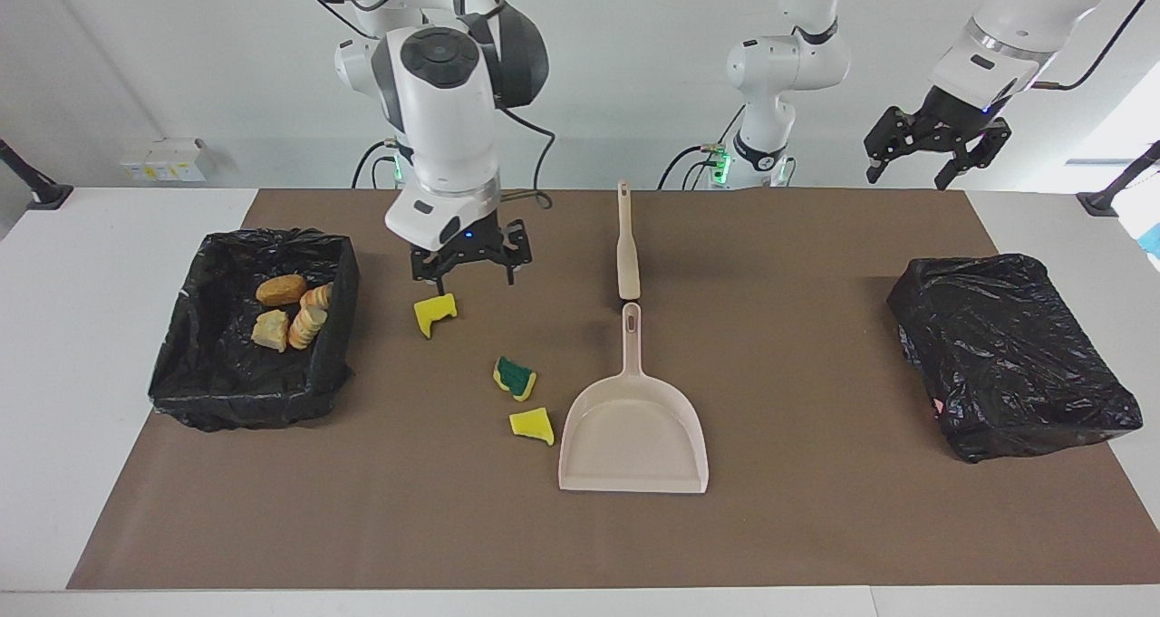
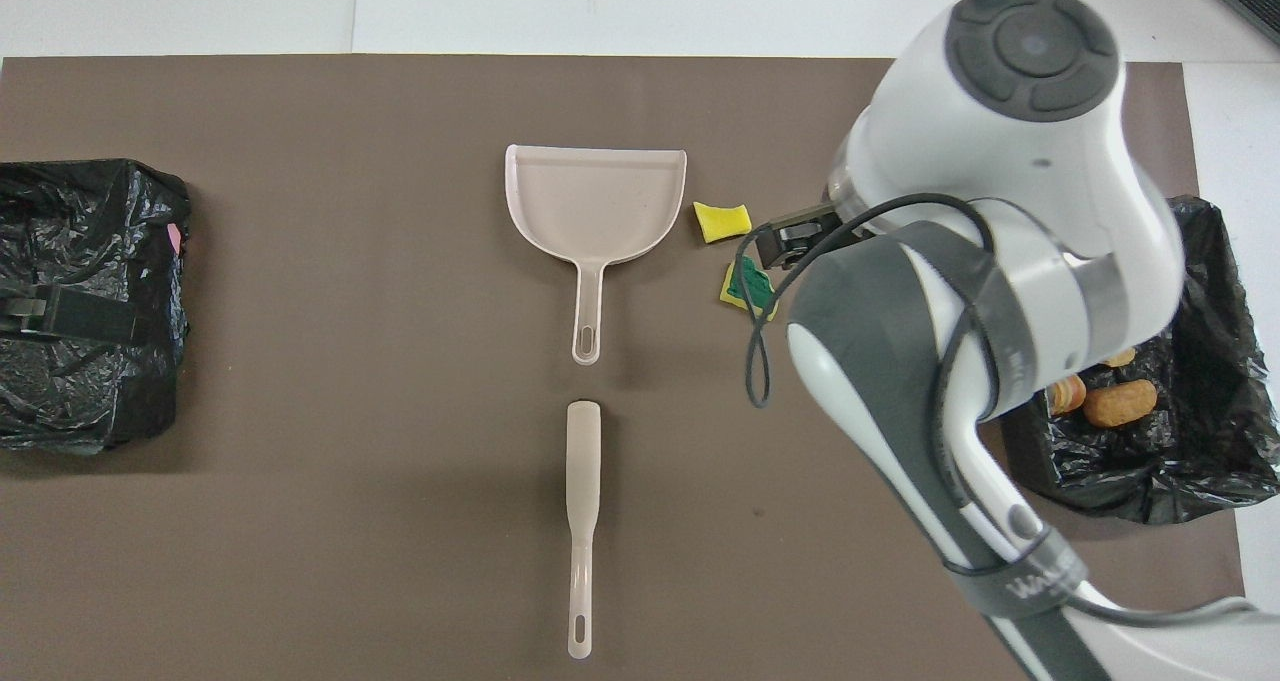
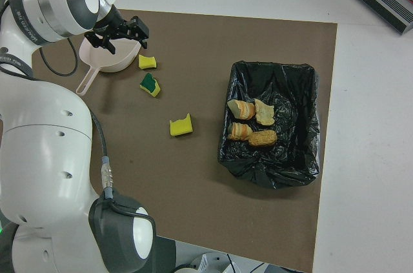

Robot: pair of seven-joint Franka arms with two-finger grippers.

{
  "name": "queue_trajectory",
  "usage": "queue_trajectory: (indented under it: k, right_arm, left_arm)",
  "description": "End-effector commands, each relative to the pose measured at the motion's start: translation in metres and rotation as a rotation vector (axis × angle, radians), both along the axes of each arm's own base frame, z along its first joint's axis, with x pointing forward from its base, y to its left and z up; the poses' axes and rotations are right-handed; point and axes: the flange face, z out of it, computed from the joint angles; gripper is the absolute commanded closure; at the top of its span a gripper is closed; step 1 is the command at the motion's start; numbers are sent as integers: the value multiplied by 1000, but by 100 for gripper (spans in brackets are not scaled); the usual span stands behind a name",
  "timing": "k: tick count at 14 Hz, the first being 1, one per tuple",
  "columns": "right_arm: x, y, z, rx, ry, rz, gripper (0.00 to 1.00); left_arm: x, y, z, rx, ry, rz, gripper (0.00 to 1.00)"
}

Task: Sweep and dump trash in bin

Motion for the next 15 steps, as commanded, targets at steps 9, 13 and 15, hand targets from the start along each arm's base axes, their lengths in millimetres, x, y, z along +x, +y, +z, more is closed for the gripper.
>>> queue_trajectory:
  k: [9,13,15]
  right_arm:
    - [-52,-122,39,107,23,-69,0]
    - [-49,-141,42,103,-10,-90,0]
    - [-46,-155,41,79,-16,-100,0]
  left_arm:
    - [-3,8,-3,47,-3,18,0]
    - [-3,9,-4,46,1,19,0]
    - [-3,9,-4,46,-1,21,0]
